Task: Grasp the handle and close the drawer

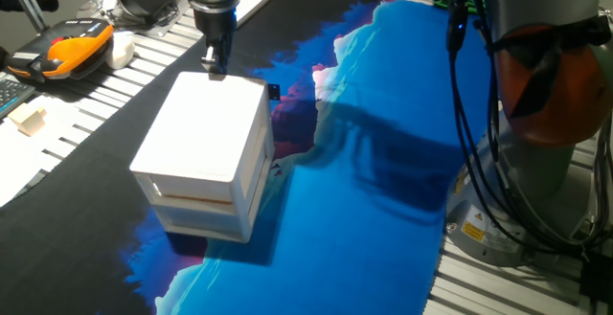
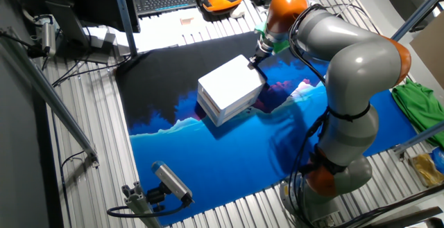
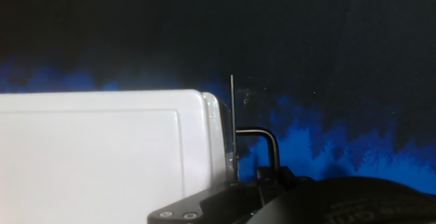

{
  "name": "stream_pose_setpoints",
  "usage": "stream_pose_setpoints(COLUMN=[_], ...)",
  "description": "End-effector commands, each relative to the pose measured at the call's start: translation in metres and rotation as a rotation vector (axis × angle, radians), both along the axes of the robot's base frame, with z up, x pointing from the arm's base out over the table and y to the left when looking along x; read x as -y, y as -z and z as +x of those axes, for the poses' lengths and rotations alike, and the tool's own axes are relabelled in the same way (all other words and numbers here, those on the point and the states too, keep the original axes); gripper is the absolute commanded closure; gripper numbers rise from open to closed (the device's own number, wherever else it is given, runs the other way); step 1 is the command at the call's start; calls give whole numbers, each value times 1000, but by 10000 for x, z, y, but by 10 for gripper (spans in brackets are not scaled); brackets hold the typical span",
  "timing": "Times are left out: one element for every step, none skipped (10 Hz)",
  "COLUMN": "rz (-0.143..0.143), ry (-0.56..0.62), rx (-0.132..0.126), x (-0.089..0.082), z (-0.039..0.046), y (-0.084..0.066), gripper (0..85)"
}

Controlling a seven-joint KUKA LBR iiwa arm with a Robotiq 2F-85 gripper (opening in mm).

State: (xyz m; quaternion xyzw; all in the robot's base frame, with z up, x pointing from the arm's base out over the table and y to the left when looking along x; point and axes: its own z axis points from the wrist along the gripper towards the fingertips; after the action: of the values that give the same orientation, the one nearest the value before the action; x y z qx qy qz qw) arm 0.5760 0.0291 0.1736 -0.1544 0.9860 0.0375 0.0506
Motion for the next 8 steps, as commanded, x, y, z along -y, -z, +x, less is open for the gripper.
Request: stream_pose_setpoints(rz=[-1, 0, 1, 2, -1, -2, -5, -8], ry=[-1, -5, -8, -9, -9, -12, -11, -11], rx=[0, -1, -3, -1, 6, 6, 9, 13], x=[0, 0, 1, 1, 0, -1, -2, -2], z=[0, 1, 2, 3, 3, 3, 2, 3], y=[14, 22, 35, 56, 77, 88, 91, 97], gripper=[850, 850, 850, 850, 850, 850, 850, 850])
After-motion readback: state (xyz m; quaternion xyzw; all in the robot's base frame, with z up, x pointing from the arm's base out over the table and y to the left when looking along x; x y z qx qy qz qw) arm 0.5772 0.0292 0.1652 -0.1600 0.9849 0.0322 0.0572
